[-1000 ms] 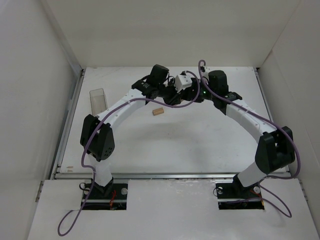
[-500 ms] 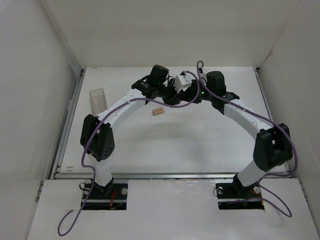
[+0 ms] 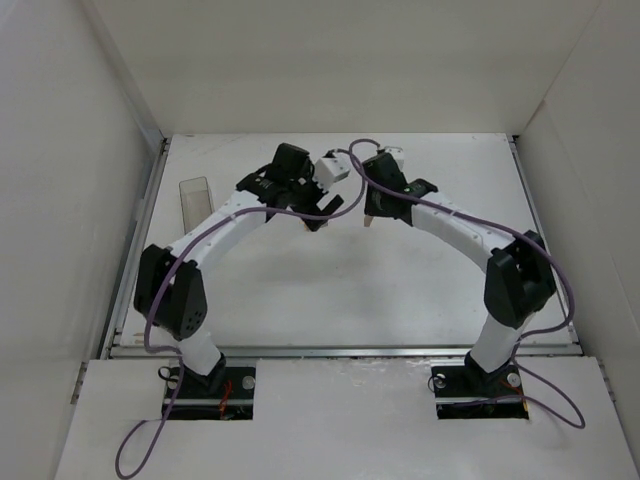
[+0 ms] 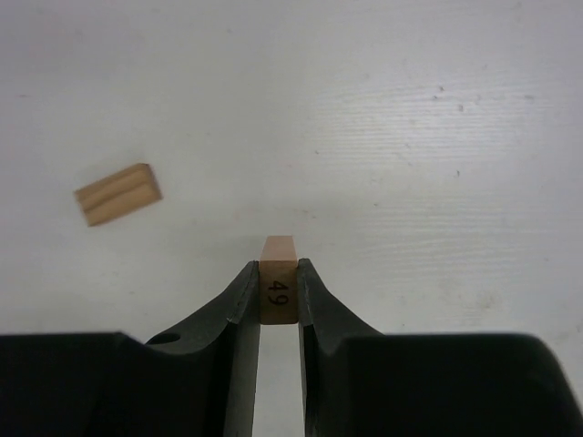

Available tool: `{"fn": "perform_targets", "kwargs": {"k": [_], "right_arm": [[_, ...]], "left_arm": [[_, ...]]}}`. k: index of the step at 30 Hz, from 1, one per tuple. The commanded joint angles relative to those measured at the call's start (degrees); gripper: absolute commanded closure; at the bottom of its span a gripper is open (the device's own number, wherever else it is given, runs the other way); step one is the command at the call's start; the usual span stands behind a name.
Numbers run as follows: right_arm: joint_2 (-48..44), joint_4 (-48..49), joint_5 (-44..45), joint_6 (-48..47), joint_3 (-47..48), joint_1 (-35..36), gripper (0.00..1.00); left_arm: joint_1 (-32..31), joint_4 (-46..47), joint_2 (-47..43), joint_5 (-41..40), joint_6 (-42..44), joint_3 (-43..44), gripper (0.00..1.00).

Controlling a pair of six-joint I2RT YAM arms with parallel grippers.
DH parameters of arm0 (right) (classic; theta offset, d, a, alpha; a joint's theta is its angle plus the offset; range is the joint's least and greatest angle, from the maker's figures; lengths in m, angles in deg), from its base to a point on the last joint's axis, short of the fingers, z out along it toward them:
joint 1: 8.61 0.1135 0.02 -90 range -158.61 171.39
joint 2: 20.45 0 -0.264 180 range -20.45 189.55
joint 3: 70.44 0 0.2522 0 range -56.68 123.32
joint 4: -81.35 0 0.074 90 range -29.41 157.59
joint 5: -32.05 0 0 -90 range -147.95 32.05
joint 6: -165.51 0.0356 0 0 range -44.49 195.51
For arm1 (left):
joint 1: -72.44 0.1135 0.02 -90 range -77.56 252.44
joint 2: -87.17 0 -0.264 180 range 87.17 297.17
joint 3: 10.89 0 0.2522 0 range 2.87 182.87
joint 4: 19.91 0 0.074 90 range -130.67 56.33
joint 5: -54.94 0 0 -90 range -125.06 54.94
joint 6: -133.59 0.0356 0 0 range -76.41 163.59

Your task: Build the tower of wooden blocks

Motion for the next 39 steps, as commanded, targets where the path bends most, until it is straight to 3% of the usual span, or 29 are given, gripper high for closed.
{"fn": "perform_targets", "kwargs": {"k": [1, 7, 12, 23, 26, 29, 30, 33, 39], "right_arm": [[2.09, -1.70, 12.24, -0.82, 0.58, 2.90, 1.00], [5.97, -0.37, 13.65, -1.35, -0.13, 5.81, 1.00], [6.49, 5.33, 12.86, -1.96, -4.15, 7.39, 1.00], [5.35, 11.07, 10.23, -1.96, -9.62, 7.39, 1.00], [4.74, 11.59, 9.60, -2.49, -10.15, 7.39, 0.88], [3.24, 12.12, 9.60, -3.02, -10.76, 7.39, 0.70], [2.55, 12.12, 9.60, -3.02, -10.76, 7.39, 0.56], [1.32, 12.12, 9.60, -3.02, -10.76, 7.39, 0.37], [-4.04, 11.59, 9.08, -3.54, -9.62, 7.39, 0.19]], "left_arm": [[2.06, 0.00, -9.18, -6.23, 1.93, -4.99, 0.00], [2.59, 0.62, -13.94, -22.38, -8.68, -8.08, 0.00], [3.12, -0.88, -14.02, -19.26, -13.01, -8.08, 0.04], [3.12, -0.88, -13.58, -16.17, -11.96, -8.08, 0.08], [3.12, -0.88, -13.58, -16.17, -11.43, -8.08, 0.08], [3.12, -0.35, -13.58, -16.17, -9.94, -8.08, 0.10], [3.12, -0.35, -13.58, -16.17, -9.93, -8.08, 0.11], [3.12, -0.35, -13.58, -16.17, -8.80, -8.69, 0.15], [3.12, -0.35, -13.06, -14.06, -5.19, -11.50, 0.19]]}}
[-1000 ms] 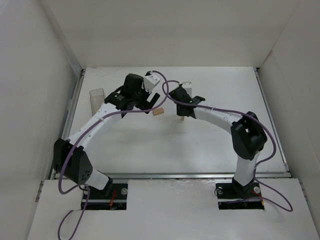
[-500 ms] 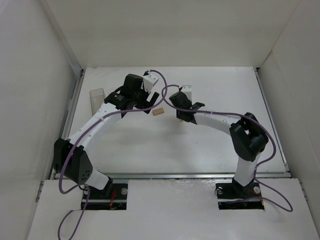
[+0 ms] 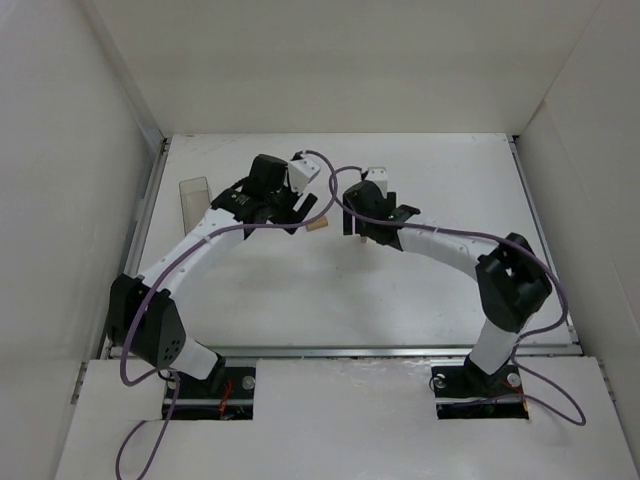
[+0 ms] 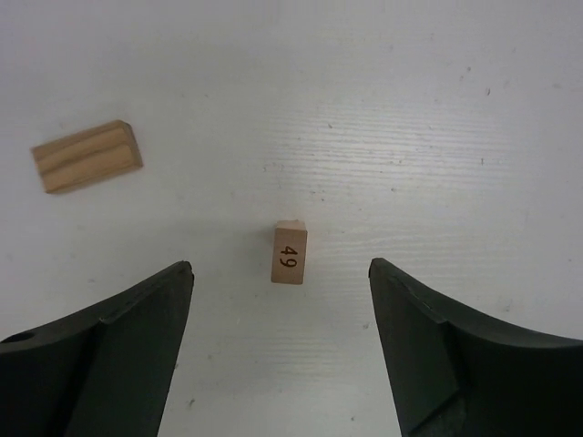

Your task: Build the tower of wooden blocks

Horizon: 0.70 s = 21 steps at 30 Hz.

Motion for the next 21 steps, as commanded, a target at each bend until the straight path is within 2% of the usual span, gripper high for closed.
{"fn": "perform_targets", "kwargs": {"k": [1, 4, 5, 8, 11, 16, 21], "right_arm": [[-7.52, 0.38, -0.32, -1.09, 0.98, -0.34, 0.16], [-13.23, -1.11, -3.13, -3.11, 0.98, -1.92, 0.14], [-14.64, -1.73, -4.18, -3.90, 0.37, -3.50, 0.10], [-20.09, -2.43, -11.64, -7.42, -0.34, -8.15, 0.08], [-23.78, -2.96, -17.19, -9.19, -0.95, -11.32, 0.08], [-27.13, -2.96, -22.72, -10.94, -2.09, -15.90, 0.08], [-27.75, -4.01, -24.66, -13.48, -2.09, -17.92, 0.08]], "left_arm": [[-0.01, 0.78, 0.36, 2.26, 3.40, -1.86, 0.21], [-0.01, 0.79, 3.78, 4.28, 7.09, -1.17, 0.24], [-0.01, 0.79, 5.19, 4.99, 8.05, -0.64, 0.24], [-0.53, 0.27, 12.21, 7.97, 12.62, 3.13, 0.29], [-1.67, -1.93, 20.47, 10.70, 16.57, 10.24, 0.34], [-2.29, -4.13, 32.07, 8.77, 17.12, 20.17, 0.38], [-2.29, -5.00, 34.29, 9.73, 18.34, 20.72, 0.38]]}}
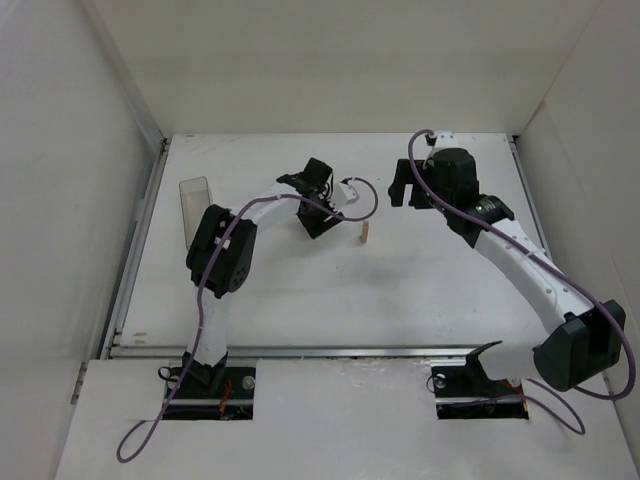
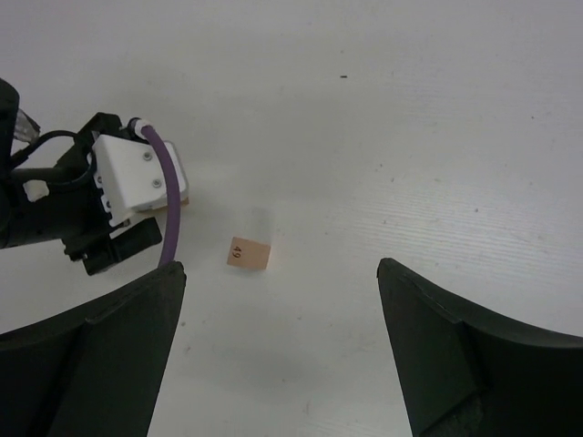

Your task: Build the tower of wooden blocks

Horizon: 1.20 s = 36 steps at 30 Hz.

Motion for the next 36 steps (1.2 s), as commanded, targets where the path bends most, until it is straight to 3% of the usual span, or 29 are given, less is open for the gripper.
{"fn": "perform_targets", "kwargs": {"k": [1, 5, 9, 10, 13, 14, 19, 24, 29, 36], "right_arm": [[-1.26, -0.98, -3.77, -3.61, -0.15, -1.99, 0.08], [-0.65, -0.98, -5.09, -4.14, 0.38, -3.31, 0.08], [-0.12, -0.98, -6.76, -4.14, 0.91, -3.84, 0.08], [-0.12, -0.98, -6.76, -4.14, 0.91, -3.84, 0.08], [-0.12, -0.98, -6.76, -4.67, 0.91, -4.37, 0.08], [-0.64, -0.98, -6.76, -4.67, 0.91, -4.37, 0.08], [-0.64, -2.38, -6.76, -4.67, 3.01, -4.90, 0.08], [-1.17, -4.93, -6.15, -5.20, 6.08, -6.13, 0.08], [-3.37, -10.10, -4.21, -3.71, 9.51, -9.19, 0.08], [-8.64, -12.05, -2.55, -2.13, 8.82, -11.05, 0.08]], "left_arm": [[0.07, -2.98, -0.36, 1.70, 2.22, 2.62, 0.38], [-1.16, -0.53, 2.46, -1.99, 0.99, 3.76, 0.40], [-1.16, -4.03, 6.68, -1.99, 0.99, 8.94, 0.56], [-1.16, -4.04, 7.29, -2.52, 0.99, 9.47, 0.62], [-1.16, -4.65, 7.92, -2.52, 2.83, 8.95, 0.95], [-1.16, -4.65, 8.44, -2.52, 2.83, 8.95, 1.00], [-1.16, -6.76, 7.74, -1.82, 3.36, 10.35, 1.00], [-3.44, -11.85, 3.27, -3.57, 7.66, 19.12, 1.00], [-9.51, -15.90, -0.25, -5.69, 10.13, 21.69, 1.00], [-15.05, -20.73, -0.96, -2.17, 9.08, 27.23, 1.00]]}}
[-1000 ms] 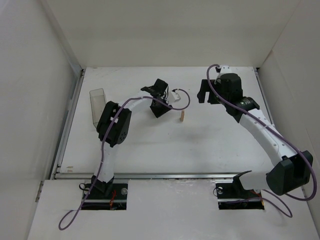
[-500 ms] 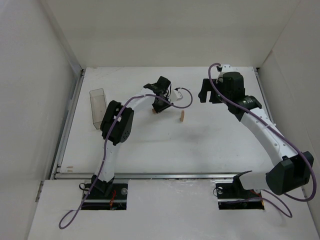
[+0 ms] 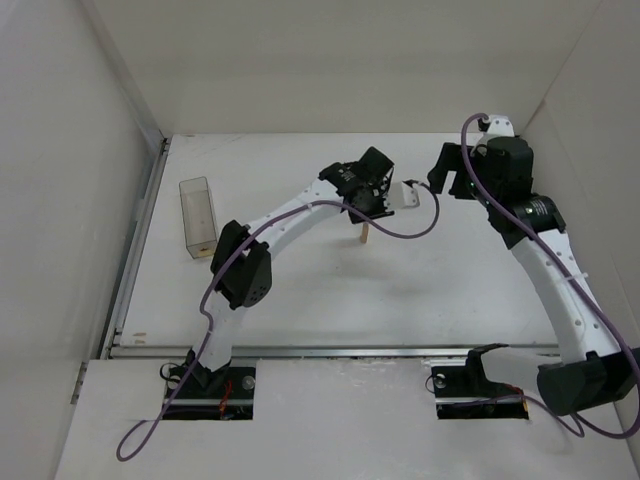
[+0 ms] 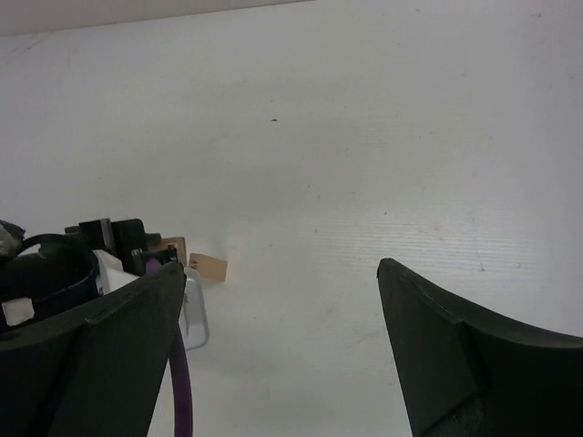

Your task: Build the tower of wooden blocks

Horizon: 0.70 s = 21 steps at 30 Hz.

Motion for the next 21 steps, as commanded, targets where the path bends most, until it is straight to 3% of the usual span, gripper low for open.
{"fn": "perform_targets", "kwargs": {"k": [1, 21], "right_arm": [[-2.93, -1.97, 1.52, 1.24, 2.26, -0.40, 0.08], [-6.37, -2.51, 1.00, 1.24, 1.73, -0.93, 0.08]], "left_arm": [[-1.30, -4.72, -3.19, 1.41, 0.57, 2.93, 1.00], [-4.29, -3.57, 3.84, -0.78, -0.22, 6.88, 1.00]]}}
